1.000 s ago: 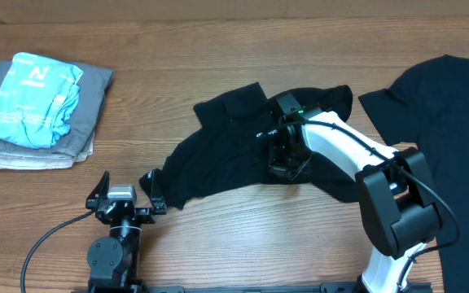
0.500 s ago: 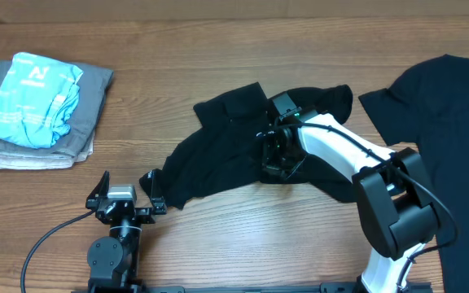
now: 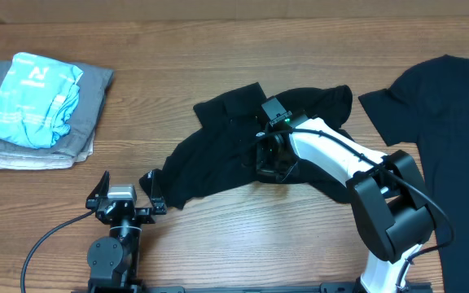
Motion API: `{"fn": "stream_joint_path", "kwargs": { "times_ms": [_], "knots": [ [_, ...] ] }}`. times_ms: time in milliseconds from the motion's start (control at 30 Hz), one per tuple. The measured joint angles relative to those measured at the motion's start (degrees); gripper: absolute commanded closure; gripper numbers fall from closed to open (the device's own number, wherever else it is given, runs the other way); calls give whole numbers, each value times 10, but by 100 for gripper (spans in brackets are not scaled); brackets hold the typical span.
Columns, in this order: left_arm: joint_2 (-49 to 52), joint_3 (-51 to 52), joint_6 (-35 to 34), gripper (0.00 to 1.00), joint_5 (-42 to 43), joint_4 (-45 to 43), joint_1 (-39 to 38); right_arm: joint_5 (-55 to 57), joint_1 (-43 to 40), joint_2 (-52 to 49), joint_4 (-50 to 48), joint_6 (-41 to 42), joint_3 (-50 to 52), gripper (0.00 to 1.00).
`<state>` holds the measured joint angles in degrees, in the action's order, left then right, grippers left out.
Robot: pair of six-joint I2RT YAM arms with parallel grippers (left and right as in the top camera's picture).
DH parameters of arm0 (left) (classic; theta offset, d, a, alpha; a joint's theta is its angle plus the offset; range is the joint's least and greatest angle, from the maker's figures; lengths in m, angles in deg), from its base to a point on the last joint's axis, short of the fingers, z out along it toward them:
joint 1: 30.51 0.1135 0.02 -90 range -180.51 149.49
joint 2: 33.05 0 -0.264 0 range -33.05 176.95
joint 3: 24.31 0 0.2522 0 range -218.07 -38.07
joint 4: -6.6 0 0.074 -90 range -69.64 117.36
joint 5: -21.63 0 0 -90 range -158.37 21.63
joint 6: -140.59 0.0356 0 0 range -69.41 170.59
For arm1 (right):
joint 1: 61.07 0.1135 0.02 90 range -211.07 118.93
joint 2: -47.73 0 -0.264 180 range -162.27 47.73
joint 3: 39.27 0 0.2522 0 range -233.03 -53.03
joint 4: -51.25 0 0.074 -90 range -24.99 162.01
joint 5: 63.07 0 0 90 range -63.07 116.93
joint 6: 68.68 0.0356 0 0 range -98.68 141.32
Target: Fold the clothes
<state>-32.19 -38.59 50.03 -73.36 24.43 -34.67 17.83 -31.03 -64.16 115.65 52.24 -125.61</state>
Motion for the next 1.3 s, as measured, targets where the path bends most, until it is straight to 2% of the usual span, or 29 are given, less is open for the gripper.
{"fn": "stream_joint_path", "kwargs": {
  "times_ms": [600,1300],
  "knots": [
    [0,0,0,0,0,0,0,17,0,17,43,17,0,95],
    [0,0,0,0,0,0,0,21,1,18,24,37,13,95]
  ]
}}
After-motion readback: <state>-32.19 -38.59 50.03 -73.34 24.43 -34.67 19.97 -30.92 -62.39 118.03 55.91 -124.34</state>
